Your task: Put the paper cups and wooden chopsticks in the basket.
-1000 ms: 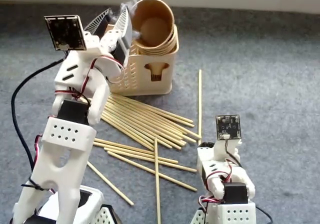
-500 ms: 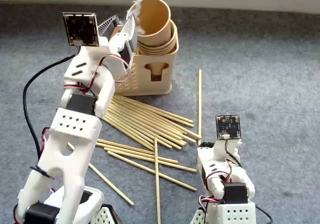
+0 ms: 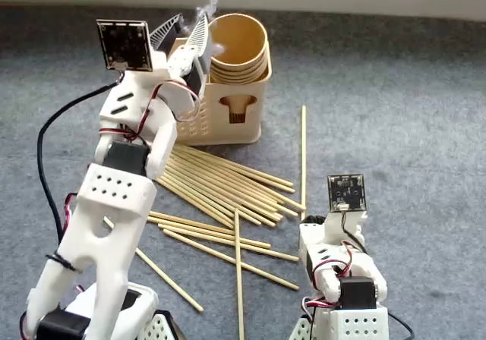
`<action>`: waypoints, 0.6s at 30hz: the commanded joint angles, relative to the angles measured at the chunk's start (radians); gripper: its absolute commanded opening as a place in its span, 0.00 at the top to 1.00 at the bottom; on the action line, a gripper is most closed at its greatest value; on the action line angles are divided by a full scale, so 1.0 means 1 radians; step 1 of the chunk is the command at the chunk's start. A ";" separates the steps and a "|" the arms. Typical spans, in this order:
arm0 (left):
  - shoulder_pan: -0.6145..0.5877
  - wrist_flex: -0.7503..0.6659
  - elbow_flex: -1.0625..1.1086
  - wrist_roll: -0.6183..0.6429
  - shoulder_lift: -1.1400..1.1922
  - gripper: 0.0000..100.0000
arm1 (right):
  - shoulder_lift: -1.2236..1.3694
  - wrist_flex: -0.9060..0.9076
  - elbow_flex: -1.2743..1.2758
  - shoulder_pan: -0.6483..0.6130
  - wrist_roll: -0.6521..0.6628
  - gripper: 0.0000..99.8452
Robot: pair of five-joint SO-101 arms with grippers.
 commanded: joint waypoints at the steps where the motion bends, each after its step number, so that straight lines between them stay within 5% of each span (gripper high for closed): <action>1: 0.024 0.066 0.013 -0.118 -0.091 0.86 | -0.005 -0.028 0.104 0.008 -0.005 0.96; 8: -0.061 0.158 0.170 -0.224 -0.286 1.00 | -0.005 -0.028 0.104 0.008 -0.003 0.96; 18: -0.237 0.226 0.518 -0.224 -0.653 0.99 | -0.005 -0.028 0.104 0.008 -0.003 0.96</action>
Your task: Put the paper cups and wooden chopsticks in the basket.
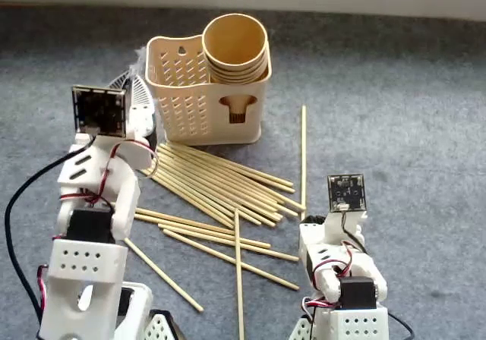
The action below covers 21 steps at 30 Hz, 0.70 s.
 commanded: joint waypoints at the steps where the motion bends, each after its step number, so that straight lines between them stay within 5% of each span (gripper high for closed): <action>1: -0.059 0.005 0.099 -0.005 -0.153 0.99 | -0.005 -0.028 0.104 0.008 -0.003 0.96; 18: -0.159 0.005 0.641 -0.009 -0.707 0.99 | -0.005 -0.028 0.104 0.008 -0.003 0.96; 21: -0.159 0.097 0.638 -0.011 -0.745 0.99 | -0.005 -0.028 0.104 0.008 -0.003 0.96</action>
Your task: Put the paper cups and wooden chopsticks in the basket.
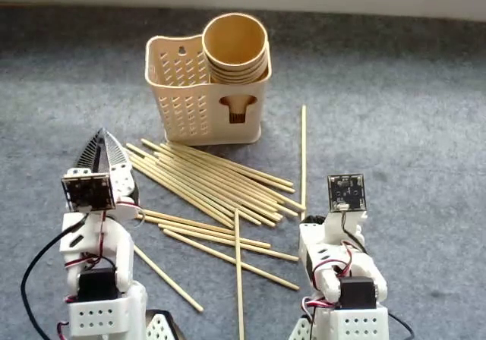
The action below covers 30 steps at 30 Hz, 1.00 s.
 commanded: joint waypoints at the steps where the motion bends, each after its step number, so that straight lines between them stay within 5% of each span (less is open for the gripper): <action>1: -0.007 0.109 0.012 -0.009 -0.031 0.99 | -0.005 -0.028 0.104 0.008 -0.003 0.96; 20: -0.002 0.598 0.021 -0.009 -0.021 0.99 | -0.005 -0.022 0.104 0.041 -0.009 0.96; 30: -0.008 0.629 0.021 -0.009 -0.021 0.99 | -0.004 0.160 -0.090 0.039 -0.143 0.96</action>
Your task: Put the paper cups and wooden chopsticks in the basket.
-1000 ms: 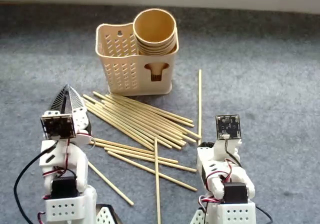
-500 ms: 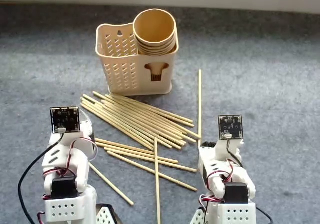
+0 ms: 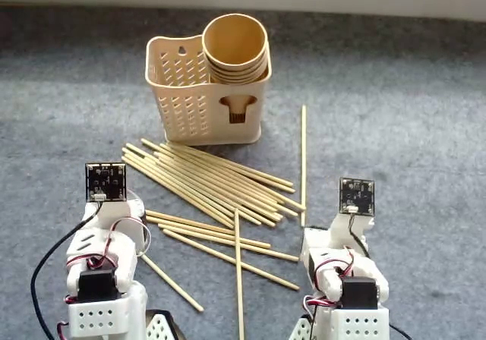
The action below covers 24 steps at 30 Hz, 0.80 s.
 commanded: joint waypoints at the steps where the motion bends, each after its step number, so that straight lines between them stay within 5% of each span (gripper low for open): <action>1: -0.007 0.002 0.019 -0.009 -0.010 0.99 | -0.004 0.070 -0.088 0.001 -0.029 0.96; 9: -0.005 0.002 0.019 -0.009 -0.010 0.99 | -0.002 0.105 -0.237 -0.002 -0.071 0.96; 24: -0.005 0.002 0.019 -0.009 -0.008 0.99 | 0.001 0.145 -0.414 -0.217 -0.072 0.96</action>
